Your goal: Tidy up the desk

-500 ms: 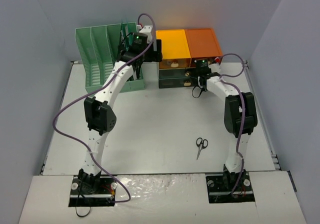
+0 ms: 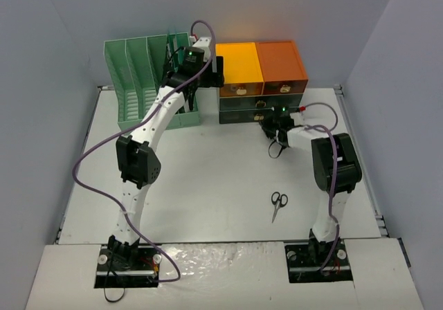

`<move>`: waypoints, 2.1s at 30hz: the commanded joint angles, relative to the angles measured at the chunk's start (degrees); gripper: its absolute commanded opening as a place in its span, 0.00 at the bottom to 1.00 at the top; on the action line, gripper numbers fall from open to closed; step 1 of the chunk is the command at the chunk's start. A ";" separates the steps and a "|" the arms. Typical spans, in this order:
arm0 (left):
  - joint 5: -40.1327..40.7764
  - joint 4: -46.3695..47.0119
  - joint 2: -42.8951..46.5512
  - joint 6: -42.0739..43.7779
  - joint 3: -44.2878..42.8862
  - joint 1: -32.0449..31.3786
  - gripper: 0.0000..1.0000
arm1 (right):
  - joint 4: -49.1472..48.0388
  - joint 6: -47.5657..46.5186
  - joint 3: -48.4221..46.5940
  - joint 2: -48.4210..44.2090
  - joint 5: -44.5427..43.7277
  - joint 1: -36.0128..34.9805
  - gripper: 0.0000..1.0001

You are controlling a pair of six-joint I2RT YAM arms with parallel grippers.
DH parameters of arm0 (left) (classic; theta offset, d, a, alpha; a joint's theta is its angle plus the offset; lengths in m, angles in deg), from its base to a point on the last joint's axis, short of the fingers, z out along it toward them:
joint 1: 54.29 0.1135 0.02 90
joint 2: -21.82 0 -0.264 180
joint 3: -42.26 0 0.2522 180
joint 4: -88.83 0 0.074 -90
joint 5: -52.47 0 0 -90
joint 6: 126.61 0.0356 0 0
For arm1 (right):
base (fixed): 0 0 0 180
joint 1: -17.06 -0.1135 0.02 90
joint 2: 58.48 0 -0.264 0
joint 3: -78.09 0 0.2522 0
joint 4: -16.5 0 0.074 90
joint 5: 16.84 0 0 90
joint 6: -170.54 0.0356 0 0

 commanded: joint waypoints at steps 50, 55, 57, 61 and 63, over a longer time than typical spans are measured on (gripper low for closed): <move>1.69 -10.19 3.50 5.17 1.78 -0.28 0.82 | -71.18 20.26 7.33 19.61 1.09 0.59 0.40; 1.60 -10.07 3.59 5.29 1.99 0.01 0.82 | -70.89 20.08 6.71 19.40 1.70 2.15 0.38; 1.56 -10.01 3.59 5.28 2.05 0.04 0.82 | -70.72 19.97 6.71 19.31 1.70 2.49 0.38; 1.51 -9.99 3.65 5.26 2.11 0.05 0.82 | -70.56 19.82 6.49 19.49 1.70 3.45 0.37; 1.59 -10.01 3.67 5.26 2.21 0.07 0.82 | -70.49 19.82 6.29 19.59 1.70 3.72 0.35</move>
